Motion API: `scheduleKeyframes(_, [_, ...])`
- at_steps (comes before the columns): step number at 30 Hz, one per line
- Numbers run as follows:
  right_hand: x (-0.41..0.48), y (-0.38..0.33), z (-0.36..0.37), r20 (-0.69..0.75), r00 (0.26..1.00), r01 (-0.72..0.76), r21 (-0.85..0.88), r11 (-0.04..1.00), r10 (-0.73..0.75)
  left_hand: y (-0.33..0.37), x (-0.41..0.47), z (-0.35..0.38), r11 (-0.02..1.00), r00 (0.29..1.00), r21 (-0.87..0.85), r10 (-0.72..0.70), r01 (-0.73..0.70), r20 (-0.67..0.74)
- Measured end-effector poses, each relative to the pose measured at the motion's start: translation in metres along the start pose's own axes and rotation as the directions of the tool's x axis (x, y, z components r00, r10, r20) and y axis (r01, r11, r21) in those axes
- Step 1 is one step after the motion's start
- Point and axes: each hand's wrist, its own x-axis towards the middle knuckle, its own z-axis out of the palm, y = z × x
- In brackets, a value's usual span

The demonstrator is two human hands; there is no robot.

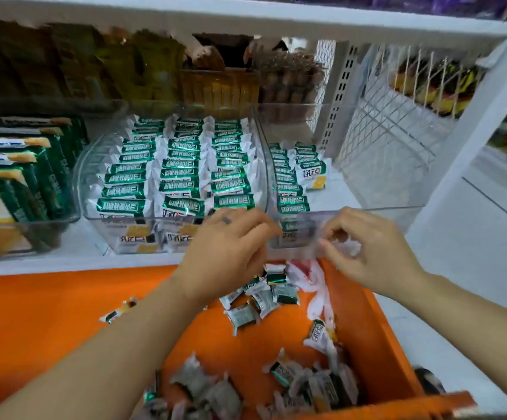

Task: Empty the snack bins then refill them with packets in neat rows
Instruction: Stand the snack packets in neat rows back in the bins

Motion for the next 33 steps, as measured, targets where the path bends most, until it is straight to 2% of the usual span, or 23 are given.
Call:
scheduleKeyframes(2, [-0.027,-0.001,0.017,0.184,0.976,-0.119,0.005,0.993,0.116,0.009,-0.034,0.008,1.0,0.977,-0.025,-0.012,0.018,0.215])
scheduleKeyframes(3, [-0.037,0.0,0.027,0.299,0.929,-0.225,-0.009,0.974,0.218,0.013,-0.048,0.012,0.994,0.926,-0.05,-0.073,0.099,0.37])
scheduleKeyframes(4, [-0.046,0.003,0.038,0.415,0.856,-0.327,-0.025,0.945,0.308,0.014,-0.061,0.016,0.971,0.832,-0.048,-0.176,0.236,0.527])
scheduleKeyframes(6, [-0.06,0.013,0.062,0.585,0.687,-0.489,-0.066,0.87,0.431,0.007,-0.091,0.029,0.872,0.557,0.057,-0.358,0.485,0.75])
scheduleKeyframes(7, [-0.065,0.017,0.073,0.633,0.612,-0.557,-0.08,0.826,0.474,0.002,-0.105,0.036,0.821,0.444,0.096,-0.398,0.562,0.803])
scheduleKeyframes(8, [-0.068,0.022,0.084,0.664,0.552,-0.612,-0.088,0.786,0.504,-0.003,-0.118,0.043,0.776,0.367,0.117,-0.419,0.62,0.831])
scheduleKeyframes(11, [-0.076,0.042,0.126,0.706,0.451,-0.66,-0.148,0.737,0.546,-0.025,-0.148,0.069,0.67,0.25,0.152,-0.464,0.727,0.85])
scheduleKeyframes(13, [-0.078,0.057,0.161,0.723,0.405,-0.665,-0.188,0.723,0.561,-0.038,-0.162,0.091,0.644,0.21,0.185,-0.486,0.742,0.848])
scheduleKeyframes(16, [-0.075,0.072,0.208,0.718,0.426,-0.68,-0.149,0.718,0.551,-0.054,-0.174,0.122,0.615,0.172,0.217,-0.51,0.758,0.843])
scheduleKeyframes(18, [-0.069,0.084,0.234,0.679,0.481,-0.669,-0.125,0.733,0.554,-0.061,-0.173,0.141,0.626,0.201,0.227,-0.536,0.747,0.82])
scheduleKeyframes(20, [-0.063,0.101,0.257,0.664,0.486,-0.697,-0.097,0.71,0.568,-0.067,-0.165,0.158,0.658,0.239,0.252,-0.561,0.709,0.793])
scheduleKeyframes(22, [-0.057,0.111,0.275,0.681,0.436,-0.706,-0.148,0.693,0.589,-0.072,-0.161,0.181,0.66,0.278,0.195,-0.54,0.725,0.794])
scheduleKeyframes(25, [-0.052,0.108,0.286,0.752,0.291,-0.628,-0.316,0.711,0.592,-0.076,-0.163,0.211,0.652,0.253,0.077,-0.396,0.755,0.883])
scheduleKeyframes(26, [-0.053,0.107,0.29,0.76,0.293,-0.614,-0.315,0.724,0.58,-0.075,-0.164,0.216,0.706,0.218,0.113,-0.36,0.699,0.907])
scheduleKeyframes(27, [-0.056,0.106,0.291,0.769,0.327,-0.589,-0.289,0.755,0.549,-0.075,-0.169,0.222,0.765,0.211,0.15,-0.351,0.626,0.912])
scheduleKeyframes(29, [-0.068,0.102,0.286,0.772,0.435,-0.505,-0.217,0.835,0.464,-0.072,-0.176,0.223,0.832,0.24,0.174,-0.342,0.527,0.908])
scheduleKeyframes(30, [-0.075,0.099,0.28,0.775,0.464,-0.468,-0.195,0.862,0.428,-0.067,-0.178,0.218,0.837,0.225,0.18,-0.336,0.517,0.915])
scheduleKeyframes(33, [-0.097,0.084,0.264,0.832,0.423,-0.469,-0.138,0.872,0.359,-0.051,-0.19,0.2,0.842,0.118,0.165,-0.26,0.513,0.958])
